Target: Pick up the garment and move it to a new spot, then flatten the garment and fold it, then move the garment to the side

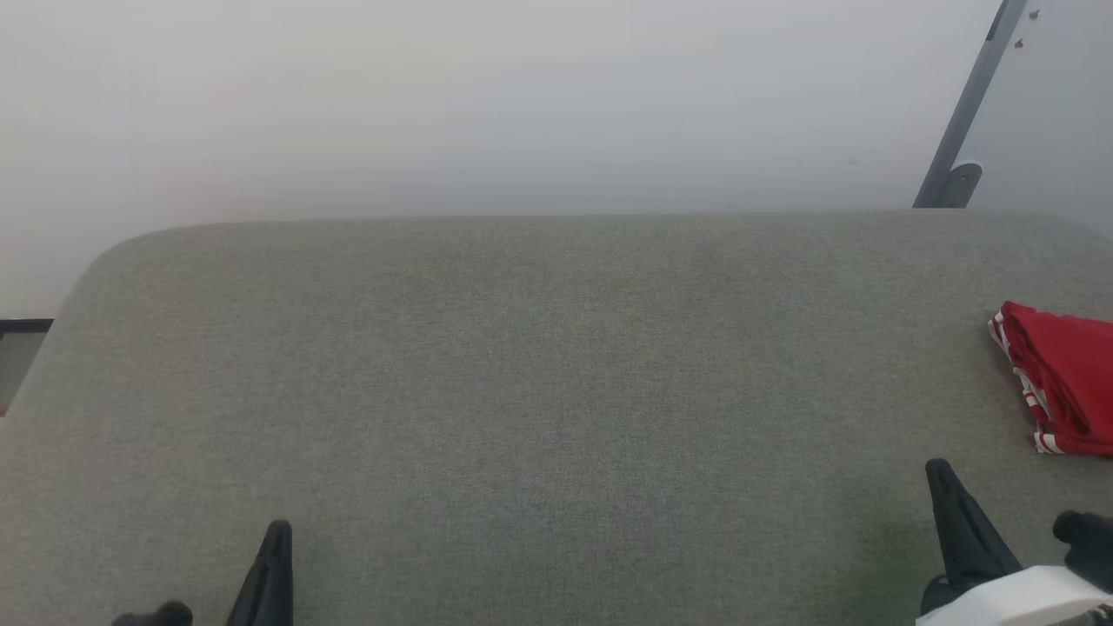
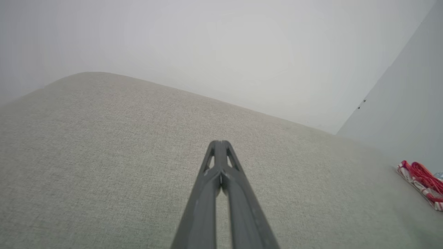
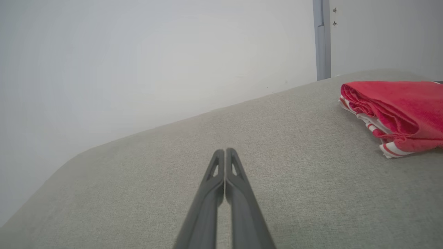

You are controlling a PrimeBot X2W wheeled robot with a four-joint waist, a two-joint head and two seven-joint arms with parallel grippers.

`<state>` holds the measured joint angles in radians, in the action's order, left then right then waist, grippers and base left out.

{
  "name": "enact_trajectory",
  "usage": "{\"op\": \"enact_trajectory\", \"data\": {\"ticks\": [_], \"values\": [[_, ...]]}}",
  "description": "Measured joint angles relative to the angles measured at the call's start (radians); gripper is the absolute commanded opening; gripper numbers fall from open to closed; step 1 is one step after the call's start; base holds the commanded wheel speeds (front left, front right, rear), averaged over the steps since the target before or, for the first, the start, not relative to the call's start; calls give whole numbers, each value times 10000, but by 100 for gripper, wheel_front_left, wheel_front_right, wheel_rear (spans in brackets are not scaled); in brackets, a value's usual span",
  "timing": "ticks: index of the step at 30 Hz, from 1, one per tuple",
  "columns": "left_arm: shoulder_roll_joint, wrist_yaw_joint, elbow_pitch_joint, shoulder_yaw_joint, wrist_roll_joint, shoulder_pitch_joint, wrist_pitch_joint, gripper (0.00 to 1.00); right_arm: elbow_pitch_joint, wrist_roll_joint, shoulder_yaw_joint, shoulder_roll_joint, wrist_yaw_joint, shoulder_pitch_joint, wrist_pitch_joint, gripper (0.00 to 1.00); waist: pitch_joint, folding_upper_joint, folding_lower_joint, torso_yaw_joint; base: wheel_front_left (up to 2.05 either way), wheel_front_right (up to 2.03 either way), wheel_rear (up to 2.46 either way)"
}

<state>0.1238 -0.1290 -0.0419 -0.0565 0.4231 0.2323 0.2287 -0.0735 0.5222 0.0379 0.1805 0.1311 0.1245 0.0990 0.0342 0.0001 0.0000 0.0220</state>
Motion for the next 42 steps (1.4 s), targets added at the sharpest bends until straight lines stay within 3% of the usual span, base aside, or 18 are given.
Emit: {"op": "enact_trajectory", "data": {"ticks": [19,42], "values": [[-65,0,-596,19,3231,-896,-786,0,-449,2813,215,-334,-4,-576,-562,0,-62,0,0,-37,0,0,0],[-171,0,-1026,-13,6055,-1626,-1505,0,-865,5379,374,-640,-6,-1099,-1070,0,-136,0,0,-80,0,0,0]]}}
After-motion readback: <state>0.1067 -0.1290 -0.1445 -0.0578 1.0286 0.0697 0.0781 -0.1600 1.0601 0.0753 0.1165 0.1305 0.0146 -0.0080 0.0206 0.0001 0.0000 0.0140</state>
